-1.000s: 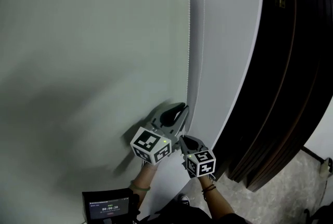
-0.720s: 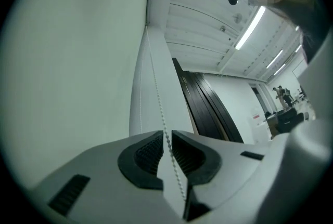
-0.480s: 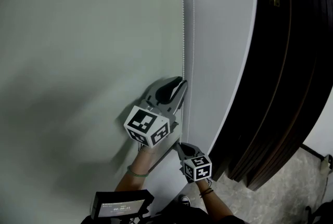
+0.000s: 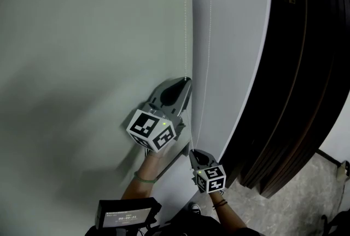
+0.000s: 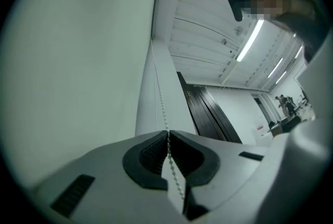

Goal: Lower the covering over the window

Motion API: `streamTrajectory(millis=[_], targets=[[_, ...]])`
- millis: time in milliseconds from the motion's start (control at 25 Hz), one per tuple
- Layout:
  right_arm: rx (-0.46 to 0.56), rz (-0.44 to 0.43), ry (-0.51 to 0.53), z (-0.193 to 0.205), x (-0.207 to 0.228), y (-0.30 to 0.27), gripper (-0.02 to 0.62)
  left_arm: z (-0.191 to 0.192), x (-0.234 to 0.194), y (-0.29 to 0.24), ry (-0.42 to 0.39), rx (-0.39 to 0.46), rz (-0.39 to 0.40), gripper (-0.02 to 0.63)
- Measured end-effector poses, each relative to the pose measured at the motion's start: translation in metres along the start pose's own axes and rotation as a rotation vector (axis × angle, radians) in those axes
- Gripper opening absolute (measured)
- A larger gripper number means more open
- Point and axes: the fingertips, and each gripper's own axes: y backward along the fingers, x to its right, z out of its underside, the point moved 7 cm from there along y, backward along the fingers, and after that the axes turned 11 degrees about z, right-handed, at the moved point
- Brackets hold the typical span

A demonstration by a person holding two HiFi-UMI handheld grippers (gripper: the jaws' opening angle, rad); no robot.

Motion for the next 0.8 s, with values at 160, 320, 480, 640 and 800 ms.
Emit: streamTrajectory(millis=[160,320,480,640,800], targets=[[-0.069,0.044,-0.023,0.014,0.014,0.006,0.018,0.035,-0.001,0.015,0.003,-0.106,-0.037,0.009],[-0.107,0.052,-0.032,0.026,0.019,0.017,0.018,0.090,0.011,0.039,0.080,-0.202,-0.061,0.009],[-0.108,0.056,-0.059,0.027,0.023,0.025,0.018,0.135,0.026,0.062,0.143,-0.271,-0.075,0.009],[-0.066,0.041,-0.101,0.008,0.017,0.033,0.018,0.183,0.047,0.093,0.195,-0.410,-0.079,0.009],[0.011,0.027,-0.112,-0.029,0.019,0.037,0.018,0.247,0.072,0.132,0.305,-0.613,-0.086,0.009]])
